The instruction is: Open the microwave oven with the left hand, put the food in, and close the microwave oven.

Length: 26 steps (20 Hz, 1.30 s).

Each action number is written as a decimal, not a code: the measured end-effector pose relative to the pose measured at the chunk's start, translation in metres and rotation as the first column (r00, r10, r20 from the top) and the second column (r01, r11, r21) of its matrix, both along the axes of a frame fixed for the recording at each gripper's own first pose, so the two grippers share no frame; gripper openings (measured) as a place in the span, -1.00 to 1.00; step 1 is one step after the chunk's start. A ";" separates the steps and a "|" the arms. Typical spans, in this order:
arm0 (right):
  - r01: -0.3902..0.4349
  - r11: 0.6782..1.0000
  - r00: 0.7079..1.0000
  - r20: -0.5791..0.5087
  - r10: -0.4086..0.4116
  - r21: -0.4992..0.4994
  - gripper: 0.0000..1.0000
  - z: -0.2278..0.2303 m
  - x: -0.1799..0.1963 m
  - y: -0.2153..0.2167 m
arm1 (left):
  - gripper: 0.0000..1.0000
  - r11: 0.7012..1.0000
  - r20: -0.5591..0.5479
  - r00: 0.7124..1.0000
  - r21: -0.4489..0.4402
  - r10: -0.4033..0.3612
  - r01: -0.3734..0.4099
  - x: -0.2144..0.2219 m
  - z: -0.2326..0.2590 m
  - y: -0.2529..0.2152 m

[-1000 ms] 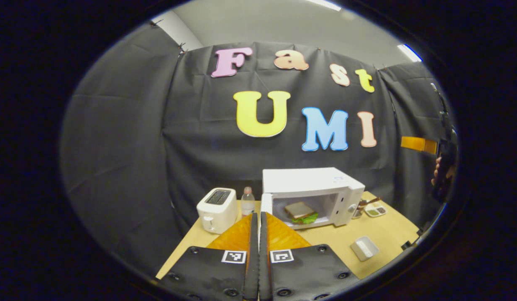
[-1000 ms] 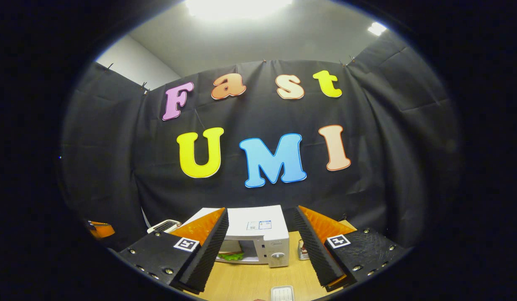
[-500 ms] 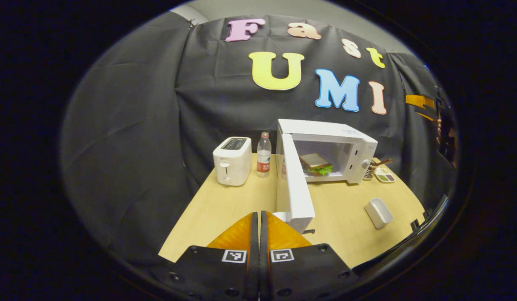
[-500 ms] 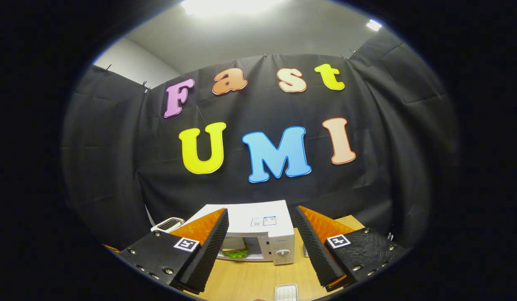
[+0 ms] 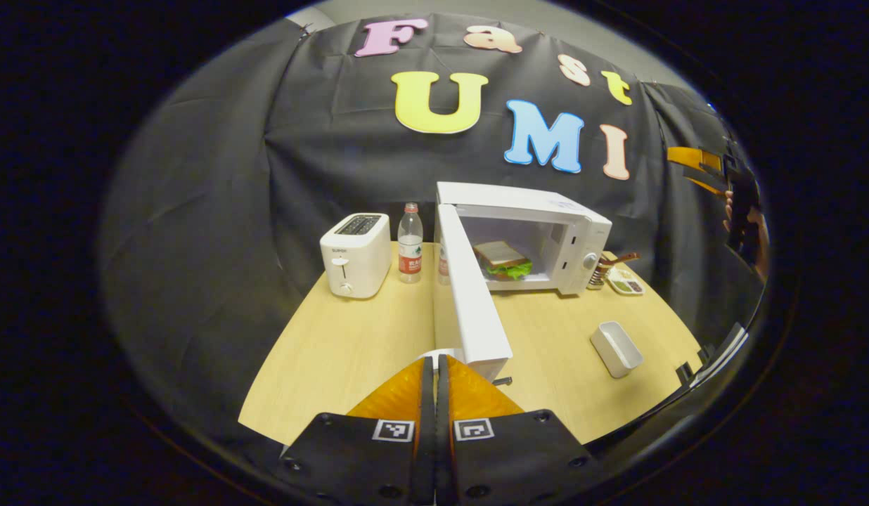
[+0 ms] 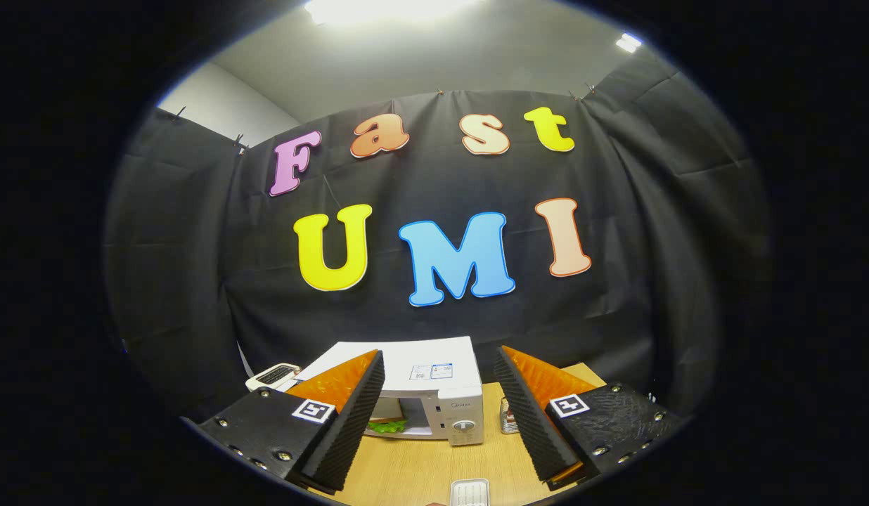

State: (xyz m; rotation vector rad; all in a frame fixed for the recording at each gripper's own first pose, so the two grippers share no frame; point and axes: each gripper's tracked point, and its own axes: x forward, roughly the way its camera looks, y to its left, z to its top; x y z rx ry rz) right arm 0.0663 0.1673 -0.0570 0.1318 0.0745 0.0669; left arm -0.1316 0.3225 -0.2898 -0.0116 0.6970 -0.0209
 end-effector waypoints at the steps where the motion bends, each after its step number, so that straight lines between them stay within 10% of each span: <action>1: -0.008 1.000 1.000 -0.001 0.008 0.014 0.91 -0.001 0.001 0.001 | -0.86 1.000 -0.006 1.000 0.001 -0.023 0.023 -0.001 0.000 -0.009; 26: 0.164 0.986 0.986 -0.040 -0.162 0.032 0.91 -0.018 0.014 -0.137 | -0.86 0.912 0.004 0.921 -0.138 -0.389 0.386 0.134 -0.014 -0.260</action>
